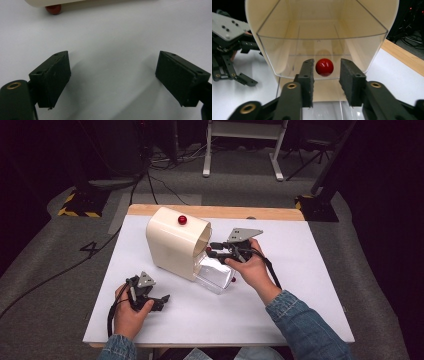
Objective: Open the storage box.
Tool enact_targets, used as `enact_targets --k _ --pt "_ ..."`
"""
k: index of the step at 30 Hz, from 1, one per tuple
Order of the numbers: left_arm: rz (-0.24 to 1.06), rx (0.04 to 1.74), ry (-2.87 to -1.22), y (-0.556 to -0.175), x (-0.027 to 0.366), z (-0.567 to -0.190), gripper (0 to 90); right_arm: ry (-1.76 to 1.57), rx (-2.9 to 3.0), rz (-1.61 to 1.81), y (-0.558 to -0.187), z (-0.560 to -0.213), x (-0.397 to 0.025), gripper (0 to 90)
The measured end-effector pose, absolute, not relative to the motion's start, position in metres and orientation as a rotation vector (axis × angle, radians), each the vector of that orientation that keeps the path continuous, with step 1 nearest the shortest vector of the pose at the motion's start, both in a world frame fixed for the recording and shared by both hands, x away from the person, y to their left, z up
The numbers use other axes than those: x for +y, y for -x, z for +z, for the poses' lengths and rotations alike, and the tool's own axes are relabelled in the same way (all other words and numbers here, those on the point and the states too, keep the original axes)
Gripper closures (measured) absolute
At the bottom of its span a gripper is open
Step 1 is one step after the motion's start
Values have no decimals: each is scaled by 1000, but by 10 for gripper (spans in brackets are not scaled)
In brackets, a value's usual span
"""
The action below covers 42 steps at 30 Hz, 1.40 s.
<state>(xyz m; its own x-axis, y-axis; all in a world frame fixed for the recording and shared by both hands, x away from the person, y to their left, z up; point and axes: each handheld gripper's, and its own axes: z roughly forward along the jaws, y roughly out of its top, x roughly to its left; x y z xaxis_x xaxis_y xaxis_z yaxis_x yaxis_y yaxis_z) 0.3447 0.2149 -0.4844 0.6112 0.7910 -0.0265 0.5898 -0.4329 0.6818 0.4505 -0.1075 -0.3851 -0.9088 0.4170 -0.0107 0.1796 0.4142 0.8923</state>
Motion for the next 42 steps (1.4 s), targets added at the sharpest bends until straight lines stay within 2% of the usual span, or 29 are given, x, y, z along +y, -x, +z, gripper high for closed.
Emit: enact_targets --k 3,4,5,19,42 --pt "393 1082 -2174 -345 215 -484 129 -516 2444 1488 -452 -385 -107 683" --pt "393 1081 -2177 -345 215 -484 129 -499 2457 1497 -452 -385 -107 738" --pt "393 1081 -2177 -345 215 -484 129 -485 2454 1492 -451 -385 -107 740" --pt "388 1083 -2177 -345 215 -484 129 -460 2440 1480 -444 -380 -112 748" --pt "387 1083 -2177 -345 215 -484 129 -514 2410 1491 -409 -370 -172 749"
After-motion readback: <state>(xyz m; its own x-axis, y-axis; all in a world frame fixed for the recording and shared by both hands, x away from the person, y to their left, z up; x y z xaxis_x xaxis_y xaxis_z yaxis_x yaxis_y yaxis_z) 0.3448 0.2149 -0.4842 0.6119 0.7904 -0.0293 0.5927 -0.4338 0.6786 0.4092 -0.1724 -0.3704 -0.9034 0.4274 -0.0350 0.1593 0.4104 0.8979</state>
